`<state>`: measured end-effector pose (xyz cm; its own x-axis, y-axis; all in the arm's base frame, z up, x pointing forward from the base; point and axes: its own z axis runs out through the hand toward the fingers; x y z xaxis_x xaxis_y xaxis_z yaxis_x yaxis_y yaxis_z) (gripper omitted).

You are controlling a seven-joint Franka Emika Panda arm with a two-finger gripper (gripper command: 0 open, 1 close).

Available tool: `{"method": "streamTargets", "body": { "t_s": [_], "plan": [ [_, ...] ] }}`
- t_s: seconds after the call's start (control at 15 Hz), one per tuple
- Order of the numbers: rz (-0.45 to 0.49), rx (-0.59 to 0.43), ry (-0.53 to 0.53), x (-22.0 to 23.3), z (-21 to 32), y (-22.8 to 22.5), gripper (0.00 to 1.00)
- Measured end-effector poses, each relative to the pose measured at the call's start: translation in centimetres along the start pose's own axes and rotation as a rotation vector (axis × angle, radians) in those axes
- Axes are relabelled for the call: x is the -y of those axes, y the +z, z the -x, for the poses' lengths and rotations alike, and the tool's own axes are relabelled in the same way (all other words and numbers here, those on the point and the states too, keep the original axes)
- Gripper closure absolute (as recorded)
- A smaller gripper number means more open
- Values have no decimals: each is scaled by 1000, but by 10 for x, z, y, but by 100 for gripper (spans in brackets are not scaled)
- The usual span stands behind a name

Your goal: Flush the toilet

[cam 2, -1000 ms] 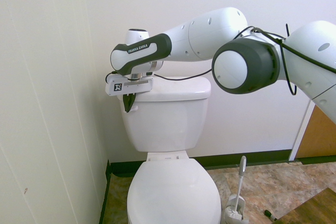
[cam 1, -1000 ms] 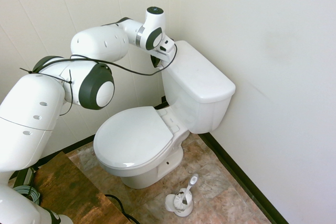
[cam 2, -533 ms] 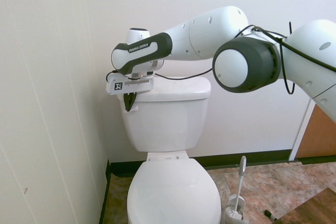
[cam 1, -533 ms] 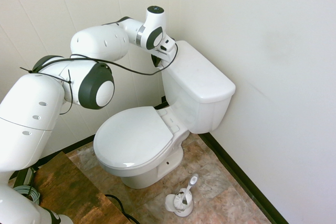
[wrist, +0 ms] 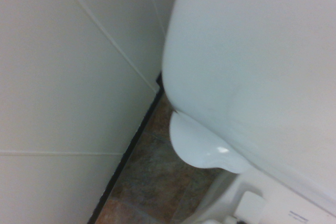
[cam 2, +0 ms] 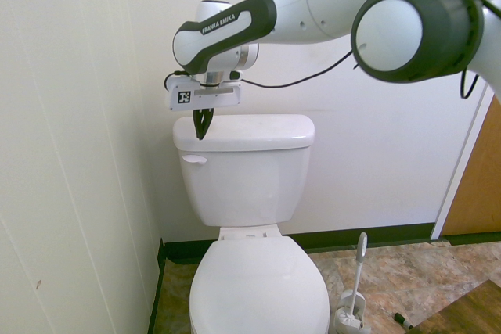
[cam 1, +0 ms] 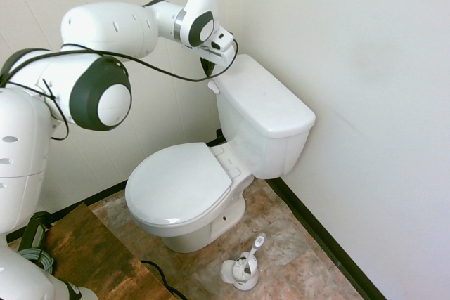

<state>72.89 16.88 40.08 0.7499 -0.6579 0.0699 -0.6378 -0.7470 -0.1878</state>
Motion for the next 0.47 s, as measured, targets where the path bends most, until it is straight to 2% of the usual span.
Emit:
{"method": "streamTargets", "body": {
  "t_s": [0.27,0.47],
  "plan": [
    [30,-13,59,-55,-12,-49,100],
    [46,-10,81,-90,-3,-60,100]
  ]
}}
